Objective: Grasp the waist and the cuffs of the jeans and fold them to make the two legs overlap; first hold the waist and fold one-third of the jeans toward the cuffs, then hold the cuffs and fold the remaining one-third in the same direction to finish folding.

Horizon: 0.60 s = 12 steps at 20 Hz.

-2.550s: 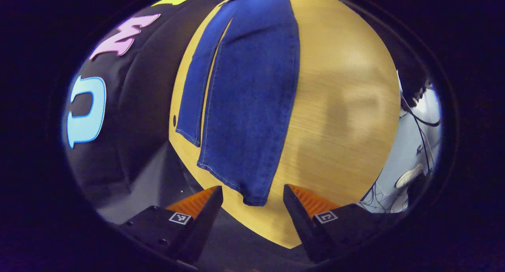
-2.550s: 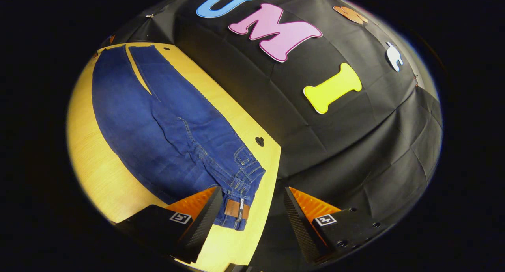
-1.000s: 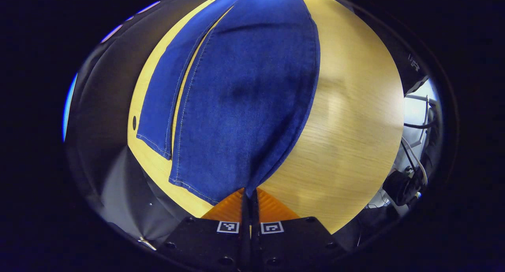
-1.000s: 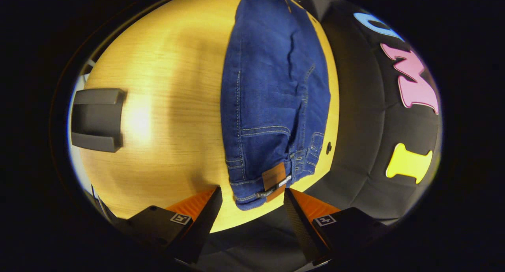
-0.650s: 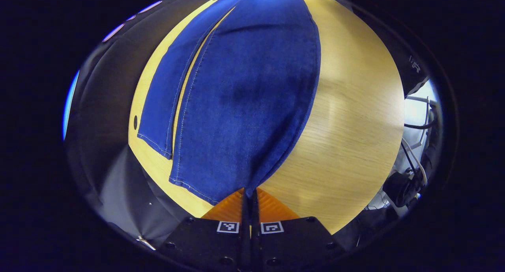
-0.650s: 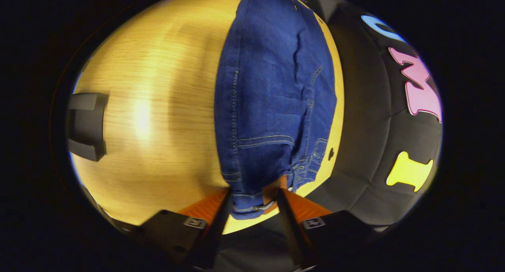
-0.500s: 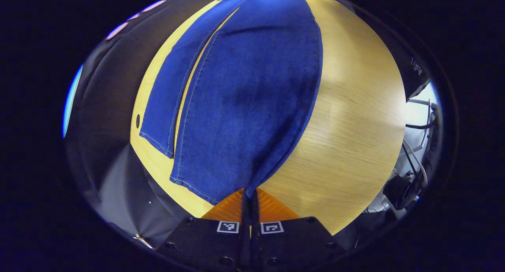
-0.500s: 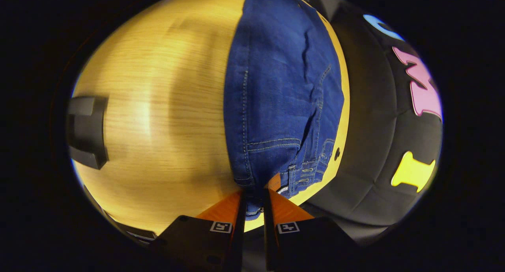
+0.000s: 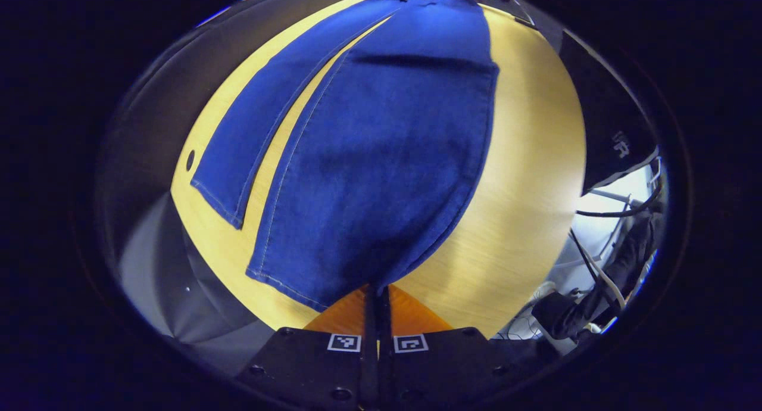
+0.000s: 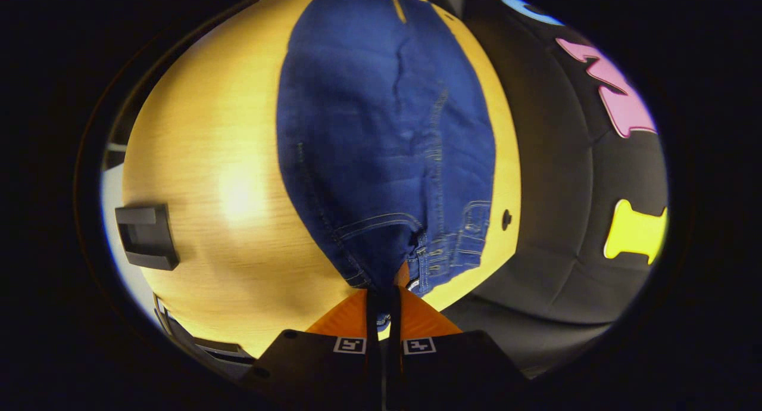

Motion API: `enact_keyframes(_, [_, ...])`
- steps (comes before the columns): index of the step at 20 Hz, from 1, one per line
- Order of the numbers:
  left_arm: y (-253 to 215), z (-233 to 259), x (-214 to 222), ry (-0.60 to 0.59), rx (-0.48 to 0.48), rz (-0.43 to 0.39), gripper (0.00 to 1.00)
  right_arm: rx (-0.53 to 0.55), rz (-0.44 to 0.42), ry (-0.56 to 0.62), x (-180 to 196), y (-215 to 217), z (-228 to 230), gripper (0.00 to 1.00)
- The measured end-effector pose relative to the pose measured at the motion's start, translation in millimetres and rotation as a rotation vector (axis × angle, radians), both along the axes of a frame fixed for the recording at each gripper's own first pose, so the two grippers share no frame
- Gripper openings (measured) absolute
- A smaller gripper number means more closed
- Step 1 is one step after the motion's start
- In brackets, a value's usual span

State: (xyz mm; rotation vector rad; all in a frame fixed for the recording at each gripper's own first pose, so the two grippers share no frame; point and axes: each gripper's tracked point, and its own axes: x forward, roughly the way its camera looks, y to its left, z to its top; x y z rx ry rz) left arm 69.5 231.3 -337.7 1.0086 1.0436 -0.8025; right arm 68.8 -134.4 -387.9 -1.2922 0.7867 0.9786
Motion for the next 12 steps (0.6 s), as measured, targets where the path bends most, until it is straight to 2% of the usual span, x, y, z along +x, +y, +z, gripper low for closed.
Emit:
enact_keyframes(1, [-4, 6, 5, 0.015, -0.014, 0.003, 0.06, 0.012, -0.011, -0.024, 13, 3, 10, 0.08])
enact_keyframes(6, [-27, 74, 46, 0.062, -0.198, 0.146, 0.06, 0.084, -0.066, -0.167, 98, 33, 65, 0.07])
enact_keyframes(8, [-34, 94, 60, 0.095, -0.231, 0.171, 0.06, 0.121, -0.144, -0.195, 138, 40, 79, 0.07])
enact_keyframes(10, [-39, 117, 91, 0.067, -0.273, 0.181, 0.06, 0.164, -0.238, -0.213, 175, 47, 88, 0.07])
enact_keyframes(11, [-38, 124, 109, 0.059, -0.305, 0.206, 0.06, 0.18, -0.281, -0.228, 194, 47, 91, 0.03])
enact_keyframes(12, [-37, 127, 128, 0.058, -0.351, 0.249, 0.06, 0.182, -0.332, -0.237, 213, 47, 89, 0.07])
